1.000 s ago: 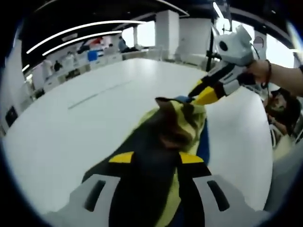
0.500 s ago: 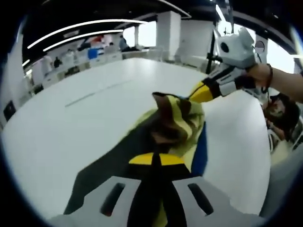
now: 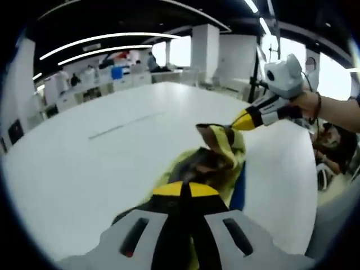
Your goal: Fold the garment on the visible template until the final outline fits inside the template.
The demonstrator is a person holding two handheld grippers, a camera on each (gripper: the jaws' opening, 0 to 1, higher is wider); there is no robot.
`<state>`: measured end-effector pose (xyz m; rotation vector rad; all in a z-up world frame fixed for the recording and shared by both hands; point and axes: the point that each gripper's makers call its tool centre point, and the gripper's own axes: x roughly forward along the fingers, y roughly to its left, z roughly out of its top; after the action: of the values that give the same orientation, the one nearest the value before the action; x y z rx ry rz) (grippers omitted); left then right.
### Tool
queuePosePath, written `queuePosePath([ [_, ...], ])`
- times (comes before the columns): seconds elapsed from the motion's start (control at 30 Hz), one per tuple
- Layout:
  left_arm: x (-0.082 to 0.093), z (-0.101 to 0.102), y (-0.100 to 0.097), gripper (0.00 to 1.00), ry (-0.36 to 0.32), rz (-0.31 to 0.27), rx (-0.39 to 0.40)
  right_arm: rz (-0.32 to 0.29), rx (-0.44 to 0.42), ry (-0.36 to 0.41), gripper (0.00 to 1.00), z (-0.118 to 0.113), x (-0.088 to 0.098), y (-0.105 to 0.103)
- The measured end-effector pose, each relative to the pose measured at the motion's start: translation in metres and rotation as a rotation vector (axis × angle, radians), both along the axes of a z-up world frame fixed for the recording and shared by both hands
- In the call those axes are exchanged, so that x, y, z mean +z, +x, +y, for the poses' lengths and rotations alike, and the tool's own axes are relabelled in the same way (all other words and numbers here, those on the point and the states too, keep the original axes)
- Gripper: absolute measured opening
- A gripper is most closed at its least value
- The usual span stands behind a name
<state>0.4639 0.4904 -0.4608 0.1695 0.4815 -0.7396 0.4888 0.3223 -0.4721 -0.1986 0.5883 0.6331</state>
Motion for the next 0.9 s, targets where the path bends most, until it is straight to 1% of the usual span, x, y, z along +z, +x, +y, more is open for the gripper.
queuePosePath([
  [0.13,0.016,0.009,0.005,0.00,-0.009,-0.031,0.013,-0.018,-0.020,0.005,0.00,-0.006,0.010,0.003],
  [0.3,0.031,0.026,0.013,0.00,0.003,-0.073,0.042,-0.038,-0.033,-0.014,0.00,-0.010,0.017,0.009],
  [0.4,0.040,0.037,0.019,0.00,0.000,-0.096,0.073,-0.034,-0.055,-0.023,0.00,-0.014,0.018,0.015],
  [0.5,0.046,0.053,0.028,0.00,0.000,-0.115,0.115,-0.023,-0.076,-0.040,0.00,-0.015,0.015,0.024],
  [0.63,0.047,0.079,0.043,0.00,0.009,-0.114,0.168,-0.003,-0.108,-0.052,0.00,-0.018,0.008,0.038],
  [0.77,0.044,0.094,0.052,0.00,0.007,-0.105,0.200,0.011,-0.119,-0.049,0.00,-0.018,0.004,0.047],
  [0.9,0.041,0.109,0.061,0.00,0.029,-0.103,0.229,0.014,-0.138,-0.045,0.00,-0.019,0.003,0.059],
])
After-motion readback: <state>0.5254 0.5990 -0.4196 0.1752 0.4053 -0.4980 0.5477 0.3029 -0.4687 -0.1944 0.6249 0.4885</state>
